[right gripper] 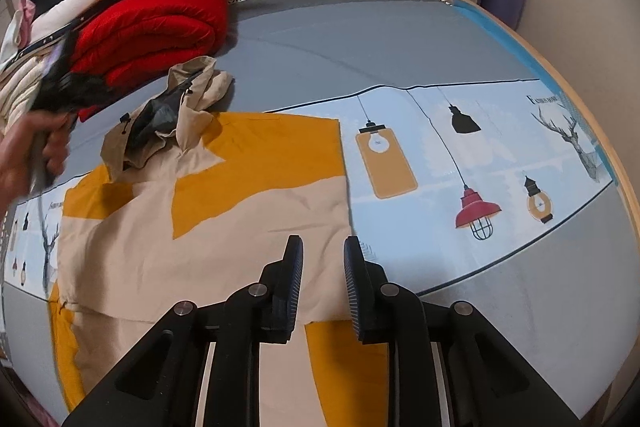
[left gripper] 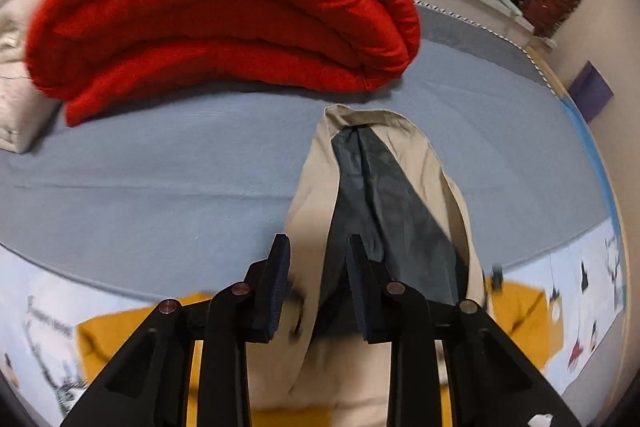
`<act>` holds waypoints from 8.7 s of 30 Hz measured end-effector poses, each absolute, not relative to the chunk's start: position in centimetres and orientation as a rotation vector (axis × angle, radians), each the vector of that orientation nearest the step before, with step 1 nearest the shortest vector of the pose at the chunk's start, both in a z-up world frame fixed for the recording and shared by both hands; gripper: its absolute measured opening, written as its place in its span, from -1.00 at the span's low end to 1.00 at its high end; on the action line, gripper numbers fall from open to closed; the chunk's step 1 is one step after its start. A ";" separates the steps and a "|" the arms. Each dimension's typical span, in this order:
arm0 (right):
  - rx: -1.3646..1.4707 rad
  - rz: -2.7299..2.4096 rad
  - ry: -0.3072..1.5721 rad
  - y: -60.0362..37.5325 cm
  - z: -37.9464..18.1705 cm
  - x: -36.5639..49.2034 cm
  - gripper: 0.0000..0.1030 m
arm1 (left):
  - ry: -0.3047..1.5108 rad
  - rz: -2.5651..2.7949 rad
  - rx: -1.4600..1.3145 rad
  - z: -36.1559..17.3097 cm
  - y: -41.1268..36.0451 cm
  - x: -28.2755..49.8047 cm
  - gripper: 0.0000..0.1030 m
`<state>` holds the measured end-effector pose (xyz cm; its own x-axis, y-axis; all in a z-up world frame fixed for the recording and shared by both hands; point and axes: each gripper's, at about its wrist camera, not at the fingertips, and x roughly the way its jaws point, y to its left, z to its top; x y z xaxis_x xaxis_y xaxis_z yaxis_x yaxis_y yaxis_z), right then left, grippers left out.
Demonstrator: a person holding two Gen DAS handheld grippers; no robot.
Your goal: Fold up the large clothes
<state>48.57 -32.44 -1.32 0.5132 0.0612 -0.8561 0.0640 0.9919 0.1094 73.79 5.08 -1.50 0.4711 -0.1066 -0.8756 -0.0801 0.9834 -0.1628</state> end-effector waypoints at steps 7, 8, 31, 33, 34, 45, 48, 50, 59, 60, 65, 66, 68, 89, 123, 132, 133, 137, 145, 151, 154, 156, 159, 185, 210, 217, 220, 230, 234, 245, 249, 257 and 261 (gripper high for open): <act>0.139 -0.014 1.071 -32.5 -3.0 49.8 -0.56 | 1.146 0.019 -0.224 -5.2 4.1 80.4 -0.16; 0.145 -0.018 1.077 -32.6 -3.3 49.9 -0.56 | 1.155 0.037 -0.228 -6.0 4.0 81.3 -0.16; 0.239 0.033 1.009 -32.9 0.1 49.0 -0.56 | 0.779 -0.277 0.183 7.7 0.6 55.7 -1.00; 0.258 0.053 0.985 -32.7 0.9 48.4 -0.56 | 0.751 -0.302 0.203 8.1 0.6 50.4 -1.00; 0.267 0.066 0.975 -32.6 1.2 48.2 -0.56 | 0.753 -0.314 0.203 7.7 0.5 47.5 -1.00; 0.423 0.223 0.939 -30.2 2.2 46.5 -0.40 | 1.035 -0.174 -0.119 1.2 5.7 34.9 -0.83; 0.459 0.263 0.983 -28.7 0.7 46.8 -0.37 | 1.051 -0.152 -0.288 0.4 7.7 35.9 -0.74; 0.481 0.289 1.023 -27.6 -0.6 47.1 -0.36 | 1.093 -0.146 -0.416 -0.9 8.8 37.5 -0.66; 0.498 0.361 1.220 -22.1 -7.7 48.9 -0.36 | 1.220 -0.103 -0.805 -8.7 12.4 40.5 -0.56; 0.501 0.364 1.248 -21.6 -8.7 49.1 -0.36 | 1.225 -0.104 -0.844 -9.3 12.6 40.7 -0.55; 0.550 0.387 1.329 -20.1 -11.9 49.9 -0.36 | 1.261 -0.101 -0.878 -11.0 12.4 41.4 -0.35; 0.558 0.391 1.341 -19.8 -12.5 50.1 -0.36 | 1.272 -0.097 -0.896 -11.6 12.7 41.5 -0.34; 0.566 0.388 1.359 -19.3 -13.4 50.4 -0.36 | 1.272 -0.099 -0.949 -12.4 12.9 41.6 -0.34; 0.638 0.352 1.446 -17.4 -15.3 49.2 -0.90 | 1.226 0.126 -0.464 -7.0 10.4 41.1 -0.92; 0.391 0.246 1.151 -18.5 -9.0 50.5 -0.31 | 1.390 -0.033 -0.454 -11.9 9.2 43.5 -0.66; 0.300 0.145 1.229 -18.3 -10.1 48.7 -0.31 | 1.304 -0.037 -0.446 -9.3 9.0 43.6 -0.66; 0.302 0.170 1.186 -18.0 -9.1 48.3 -0.31 | 1.297 -0.034 -0.456 -9.2 9.3 43.5 -0.66; 0.263 0.346 1.198 -14.8 -9.4 47.2 -0.29 | 1.252 -0.022 -0.477 -8.0 10.8 43.3 -0.66; 0.197 0.339 1.227 -15.3 -8.8 45.2 -0.27 | 1.112 -0.046 -0.442 -2.8 10.2 41.8 -0.66; 0.191 0.297 0.886 -19.7 1.6 43.8 -0.27 | 0.951 -0.055 -0.302 2.2 10.5 38.5 -0.66; 0.137 0.264 0.739 -22.2 6.2 41.6 -0.27 | 0.882 -0.075 -0.250 4.5 11.1 35.7 -0.66; 0.121 0.245 0.674 -23.4 8.9 39.7 -0.27 | 0.832 -0.094 -0.248 6.2 12.0 33.3 -0.66; 0.139 0.214 0.585 -26.7 12.9 35.1 -0.27 | 0.754 -0.076 -0.203 8.5 13.5 29.1 -0.66; 0.244 0.074 0.955 -40.9 -1.0 15.5 -0.43 | 1.066 0.046 -0.549 -4.6 24.2 7.5 -0.90; 0.295 -0.031 1.428 -43.0 -12.6 17.4 -0.25 | 1.398 0.228 -0.533 -13.1 26.4 9.0 -0.30; 0.295 -0.030 1.453 -43.2 -13.1 17.3 -0.21 | 1.410 0.234 -0.520 -13.6 26.4 8.9 -0.30; 0.295 -0.029 1.460 -43.2 -13.4 17.4 -0.20 | 1.415 0.233 -0.482 -13.8 26.0 8.8 -0.30; 0.265 -0.026 1.462 -42.4 -13.6 18.0 -0.17 | 1.425 0.224 -0.356 -14.1 23.8 8.9 -0.44; 0.255 -0.018 1.470 -42.1 -13.7 17.9 -0.15 | 1.425 0.217 -0.324 -14.2 23.5 8.8 -0.55; 0.343 0.067 1.424 -41.3 -12.2 18.0 -0.73 | 1.415 0.186 -0.399 -13.6 23.7 8.1 -0.74; 0.293 0.063 1.488 -40.5 -13.7 17.5 -0.52 | 1.444 0.185 -0.355 -14.4 23.1 8.2 -0.71; 0.229 0.069 1.485 -39.0 -13.5 17.1 -0.46 | 1.441 0.207 -0.333 -14.8 22.0 8.3 -0.67; 0.220 0.092 1.475 -39.0 -13.4 17.2 -0.74 | 1.417 0.182 -0.294 -14.3 20.7 8.4 -0.93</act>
